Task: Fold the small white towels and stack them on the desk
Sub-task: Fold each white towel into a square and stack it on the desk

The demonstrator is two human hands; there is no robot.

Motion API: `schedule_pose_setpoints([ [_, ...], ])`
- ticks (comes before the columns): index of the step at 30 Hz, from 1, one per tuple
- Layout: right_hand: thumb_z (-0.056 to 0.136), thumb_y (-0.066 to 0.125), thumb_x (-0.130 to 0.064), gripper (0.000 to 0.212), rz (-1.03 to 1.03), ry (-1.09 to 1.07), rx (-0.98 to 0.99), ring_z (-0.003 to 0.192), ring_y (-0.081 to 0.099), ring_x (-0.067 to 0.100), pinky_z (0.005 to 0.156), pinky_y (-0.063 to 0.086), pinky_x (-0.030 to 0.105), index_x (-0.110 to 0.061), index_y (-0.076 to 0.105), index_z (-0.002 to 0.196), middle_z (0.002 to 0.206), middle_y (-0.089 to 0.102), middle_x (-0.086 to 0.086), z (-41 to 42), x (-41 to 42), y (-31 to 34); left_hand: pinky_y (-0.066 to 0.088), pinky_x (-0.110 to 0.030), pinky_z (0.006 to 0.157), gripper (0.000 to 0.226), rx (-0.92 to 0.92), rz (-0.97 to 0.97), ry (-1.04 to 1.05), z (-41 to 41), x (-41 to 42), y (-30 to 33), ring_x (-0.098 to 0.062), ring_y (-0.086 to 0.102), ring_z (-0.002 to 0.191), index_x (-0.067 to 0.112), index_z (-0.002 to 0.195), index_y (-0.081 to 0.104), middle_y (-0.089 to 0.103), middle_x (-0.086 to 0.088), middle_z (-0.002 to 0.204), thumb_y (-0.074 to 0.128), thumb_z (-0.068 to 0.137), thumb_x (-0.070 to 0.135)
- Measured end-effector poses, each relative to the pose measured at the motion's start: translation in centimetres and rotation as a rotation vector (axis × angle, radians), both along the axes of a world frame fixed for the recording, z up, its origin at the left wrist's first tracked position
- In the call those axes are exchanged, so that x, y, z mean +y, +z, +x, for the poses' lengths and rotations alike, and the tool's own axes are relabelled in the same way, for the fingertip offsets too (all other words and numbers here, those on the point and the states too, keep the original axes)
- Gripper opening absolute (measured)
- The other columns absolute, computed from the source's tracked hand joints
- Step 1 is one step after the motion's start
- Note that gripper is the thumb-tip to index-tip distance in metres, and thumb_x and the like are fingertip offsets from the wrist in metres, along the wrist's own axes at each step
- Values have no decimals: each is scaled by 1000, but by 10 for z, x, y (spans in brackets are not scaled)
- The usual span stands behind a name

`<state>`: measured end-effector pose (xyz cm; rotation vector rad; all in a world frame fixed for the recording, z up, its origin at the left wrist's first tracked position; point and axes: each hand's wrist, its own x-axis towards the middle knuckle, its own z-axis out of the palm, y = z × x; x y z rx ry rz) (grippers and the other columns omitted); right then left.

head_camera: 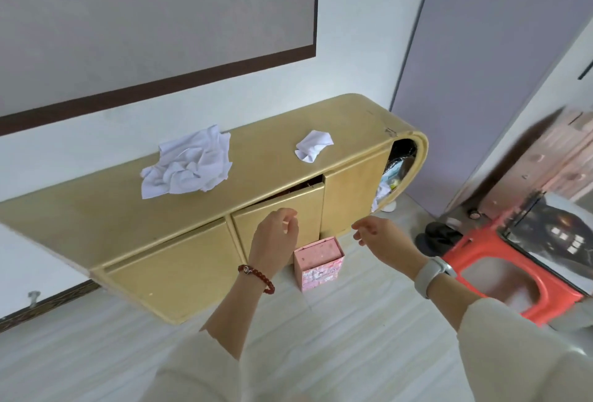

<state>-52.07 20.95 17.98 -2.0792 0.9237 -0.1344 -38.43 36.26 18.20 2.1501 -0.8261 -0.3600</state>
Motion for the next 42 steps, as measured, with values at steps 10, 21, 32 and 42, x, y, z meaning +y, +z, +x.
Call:
schedule_pose_setpoints([
  [10,89,43,-5,25,-2,-16,86,90,63,24,71,40,23,-11,63,103,86,64,2,164,-175,-47,45,-30,89,24,111,50,49,158,-173,-64,-22,60,98,10,110,61,64,-7,109,47,92,14],
  [21,87,42,-7,27,78,18,262,95,59,24,63,38,20,-12,63,103,97,67,7,254,-313,-100,36,-30,95,44,151,242,116,223,-343,-130,-26,35,120,15,130,43,38,-9,130,52,87,13],
  [32,88,54,-13,56,-54,632,243,126,34,20,96,38,29,-27,33,139,141,28,3,339,-410,-143,38,-9,64,11,286,41,409,266,-425,-142,-8,49,67,12,85,55,55,7,74,48,91,6],
  [42,92,51,-21,19,188,697,-30,76,56,27,65,40,25,-5,57,84,79,61,9,412,-514,-72,34,-8,54,26,383,-373,759,298,-492,-61,-4,41,62,20,78,49,48,6,72,42,93,1],
])
